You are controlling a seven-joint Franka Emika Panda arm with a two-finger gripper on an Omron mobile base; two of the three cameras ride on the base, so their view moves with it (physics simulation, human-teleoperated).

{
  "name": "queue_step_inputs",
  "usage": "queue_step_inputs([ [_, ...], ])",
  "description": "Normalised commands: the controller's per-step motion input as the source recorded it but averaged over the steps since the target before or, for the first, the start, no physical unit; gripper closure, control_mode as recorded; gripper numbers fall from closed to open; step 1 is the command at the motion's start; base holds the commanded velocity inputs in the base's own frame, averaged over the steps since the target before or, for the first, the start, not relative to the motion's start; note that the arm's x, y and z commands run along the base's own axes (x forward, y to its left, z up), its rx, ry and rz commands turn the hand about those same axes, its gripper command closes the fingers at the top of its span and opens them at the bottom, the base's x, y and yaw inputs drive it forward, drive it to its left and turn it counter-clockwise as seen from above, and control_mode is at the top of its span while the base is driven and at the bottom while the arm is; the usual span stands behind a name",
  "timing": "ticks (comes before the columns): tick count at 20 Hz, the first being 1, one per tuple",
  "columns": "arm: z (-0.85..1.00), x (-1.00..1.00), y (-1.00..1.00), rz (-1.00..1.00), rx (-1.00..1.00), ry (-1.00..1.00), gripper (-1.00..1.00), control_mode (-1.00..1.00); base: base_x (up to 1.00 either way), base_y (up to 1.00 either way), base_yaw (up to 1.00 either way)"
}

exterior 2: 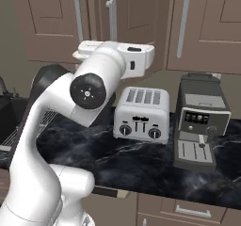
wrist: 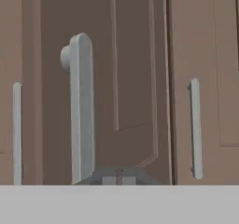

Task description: Get the candle and the beer from the cabinet and move them to the dining counter.

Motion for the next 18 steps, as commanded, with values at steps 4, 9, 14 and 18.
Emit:
queue_step_inputs([
  [4, 0.00, -0.30, -0.48, 0.00, 0.00, 0.00, 1.00, -1.00, 0.00, 0.00, 0.00],
  [9, 0.00, -0.25, -0.41, 0.00, 0.00, 0.00, 1.00, -1.00, 0.00, 0.00, 0.00],
  [14, 0.00, -0.39, 0.00, -0.06, 0.00, 0.01, 1.00, -1.00, 0.00, 0.00, 0.00],
  [18, 0.00, -0.49, 0.49, -0.22, 0.00, 0.01, 1.00, -1.00, 0.00, 0.00, 0.00],
])
